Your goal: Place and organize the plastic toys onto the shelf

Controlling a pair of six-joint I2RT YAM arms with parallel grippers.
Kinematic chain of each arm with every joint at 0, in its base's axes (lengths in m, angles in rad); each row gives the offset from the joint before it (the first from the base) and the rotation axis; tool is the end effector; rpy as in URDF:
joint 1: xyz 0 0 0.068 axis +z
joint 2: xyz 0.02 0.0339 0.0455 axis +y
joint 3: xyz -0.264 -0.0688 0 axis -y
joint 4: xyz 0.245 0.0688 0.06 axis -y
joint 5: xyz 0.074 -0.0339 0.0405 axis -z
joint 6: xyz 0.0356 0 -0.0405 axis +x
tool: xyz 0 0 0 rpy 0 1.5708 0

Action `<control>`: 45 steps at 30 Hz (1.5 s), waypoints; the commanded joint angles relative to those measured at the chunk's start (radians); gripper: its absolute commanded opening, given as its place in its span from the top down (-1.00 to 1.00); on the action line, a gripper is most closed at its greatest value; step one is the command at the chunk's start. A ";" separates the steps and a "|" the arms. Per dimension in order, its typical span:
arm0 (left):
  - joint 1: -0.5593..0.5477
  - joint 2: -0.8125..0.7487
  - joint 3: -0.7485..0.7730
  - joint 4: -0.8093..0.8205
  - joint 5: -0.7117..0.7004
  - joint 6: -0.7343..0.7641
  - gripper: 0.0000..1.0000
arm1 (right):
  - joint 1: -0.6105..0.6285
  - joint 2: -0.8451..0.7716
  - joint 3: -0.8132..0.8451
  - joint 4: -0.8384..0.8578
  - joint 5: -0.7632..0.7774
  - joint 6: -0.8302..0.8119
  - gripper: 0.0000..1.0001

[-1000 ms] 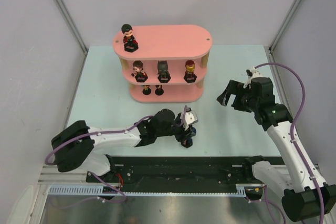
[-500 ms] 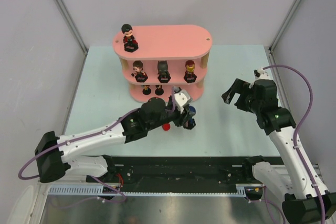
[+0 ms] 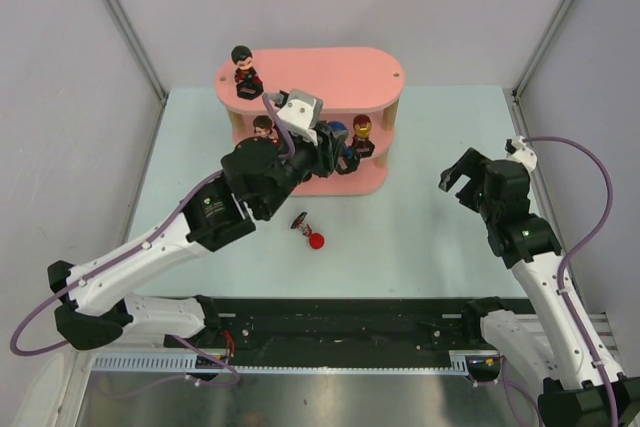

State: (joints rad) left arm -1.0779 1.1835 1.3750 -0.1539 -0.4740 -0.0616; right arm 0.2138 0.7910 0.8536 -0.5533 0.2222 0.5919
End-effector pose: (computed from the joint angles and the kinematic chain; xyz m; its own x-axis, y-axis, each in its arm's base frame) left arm 0.1350 -0.2170 0.4675 -0.0172 -0.0837 -0.9963 0.5680 0.8192 -0.0786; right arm 0.1688 0.0286 0.3252 -0.3917 0.4719 -0.7899 0.2428 0.8811 0.4059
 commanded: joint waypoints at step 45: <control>0.309 0.367 0.746 -0.349 -0.120 0.075 0.99 | -0.241 0.570 -0.540 1.463 -0.135 -0.520 -0.97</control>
State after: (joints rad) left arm -0.7799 1.5761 2.1147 -0.5011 -0.6170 0.0238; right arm -0.0242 1.3338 0.3840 0.6479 0.1558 0.0925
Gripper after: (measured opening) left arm 0.468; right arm 0.987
